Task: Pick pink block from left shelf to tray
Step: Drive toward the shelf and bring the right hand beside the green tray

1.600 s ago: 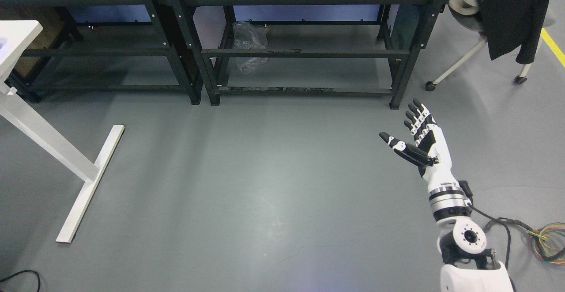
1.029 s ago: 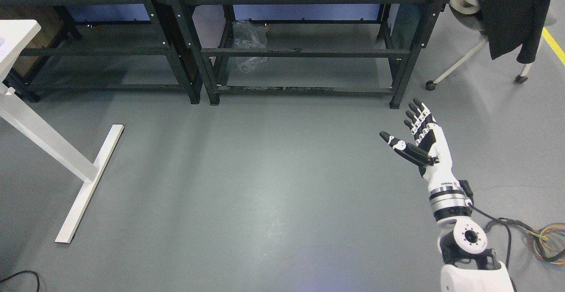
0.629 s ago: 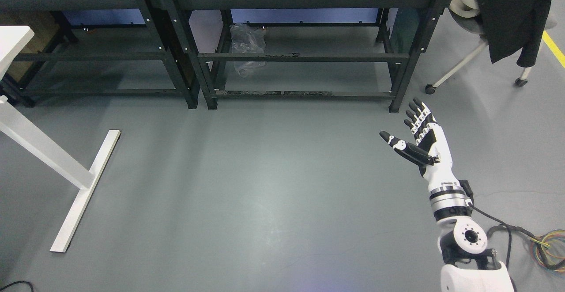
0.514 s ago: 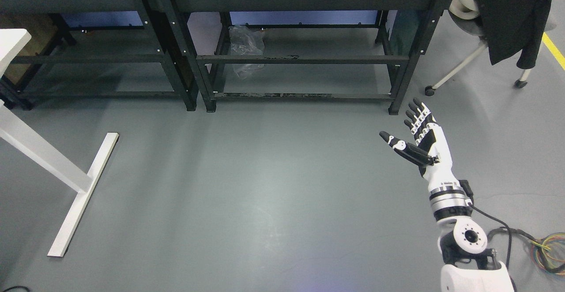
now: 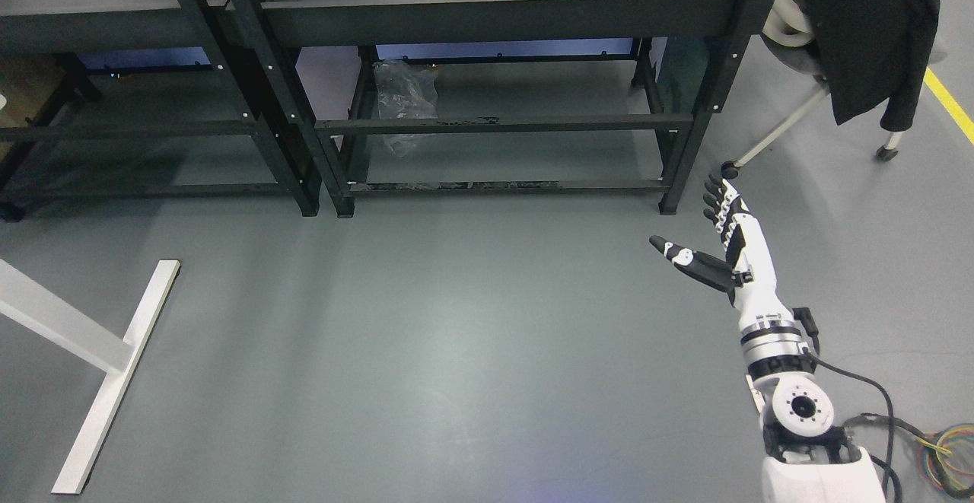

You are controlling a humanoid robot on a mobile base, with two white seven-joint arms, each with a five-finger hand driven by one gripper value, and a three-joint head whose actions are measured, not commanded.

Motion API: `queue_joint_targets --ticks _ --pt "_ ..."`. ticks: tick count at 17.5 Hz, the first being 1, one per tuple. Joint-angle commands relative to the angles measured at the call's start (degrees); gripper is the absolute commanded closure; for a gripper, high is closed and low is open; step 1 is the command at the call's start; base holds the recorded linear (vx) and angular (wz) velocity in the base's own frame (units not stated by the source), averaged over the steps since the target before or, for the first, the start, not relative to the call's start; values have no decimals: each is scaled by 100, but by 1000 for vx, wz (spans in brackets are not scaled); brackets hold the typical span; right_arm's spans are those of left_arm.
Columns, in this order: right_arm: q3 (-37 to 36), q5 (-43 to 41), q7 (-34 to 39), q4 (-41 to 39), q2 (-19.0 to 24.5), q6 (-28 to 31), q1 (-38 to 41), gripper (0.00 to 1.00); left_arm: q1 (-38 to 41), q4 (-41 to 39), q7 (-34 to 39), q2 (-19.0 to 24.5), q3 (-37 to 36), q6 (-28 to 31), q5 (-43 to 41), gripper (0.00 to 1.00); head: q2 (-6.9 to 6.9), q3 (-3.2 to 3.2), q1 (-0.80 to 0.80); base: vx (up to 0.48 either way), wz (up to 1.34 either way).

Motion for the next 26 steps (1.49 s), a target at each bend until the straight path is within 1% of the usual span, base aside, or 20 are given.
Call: queue_joint_targets --ticks 1,2,3,4,5,6,7,9,11,12,13,14,15,16,17,18,22,24,26 --pt "27 1026 -2 -13 -100 -294 -167 1 115 -100 0 100 0 1 0 0 0 0 0 138 32" --pt "-77 1271 -10 -22 -100 -513 -176 1 115 -100 0 100 0 1 0 0 0 0 0 111 137" --pt "-200 1769 -10 -14 -100 -681 -184 1 115 -100 0 100 0 1 0 0 0 0 0 111 137" --pt "-228 2287 -10 -13 -100 -726 -219 1 115 -100 0 100 0 1 0 0 0 0 0 116 205" --pt "-228 3006 -10 -13 -100 -735 -263 1 115 -100 0 100 0 1 0 0 0 0 0 116 205" --pt "-211 3344 -10 -13 -100 -744 -290 1 115 -100 0 100 0 1 0 0 0 0 0 121 164" --pt "-202 3460 -19 -13 -100 -752 -281 1 115 -100 0 100 0 1 0 0 0 0 0 121 164" --pt "-193 3374 -28 -13 -100 -831 -229 1 115 -100 0 100 0 1 0 0 0 0 0 129 129" --pt "-193 2884 -11 -22 -100 -1007 -194 0 115 -100 0 100 0 1 0 0 0 0 0 143 134" --pt "-193 2803 -10 -31 -100 -1112 -202 1 115 -100 0 100 0 1 0 0 0 0 0 155 162" --pt "-210 2907 -10 -22 -100 -1104 -228 1 115 -100 0 100 0 1 0 0 0 0 0 167 180" --pt "-210 3238 -19 -22 -100 -1095 -255 1 115 -100 0 100 0 1 0 0 0 0 0 167 180" --pt "-202 3825 -28 -22 -100 -1087 -272 1 115 -100 0 100 0 1 0 0 0 0 0 193 163" --pt "-175 4657 -63 -22 -100 -1069 -290 1 115 -100 0 100 0 1 0 0 0 0 0 193 163" --pt "-158 5205 -124 -22 -100 -999 -290 1 115 -100 0 100 0 1 0 0 0 0 0 196 176" --pt "-97 5428 -229 -22 -100 -903 -290 1 115 -100 0 100 0 1 0 0 0 0 0 196 176" --pt "44 5474 -458 -22 -100 -762 -360 1 115 -100 0 100 0 1 0 0 0 0 0 218 171" --pt "44 5422 -738 -22 -100 -412 -387 1 115 -100 0 100 0 1 0 0 0 0 0 228 141" --pt "53 5352 -1046 -22 -100 -357 -369 1 115 -100 0 100 0 1 0 0 0 0 0 238 127"
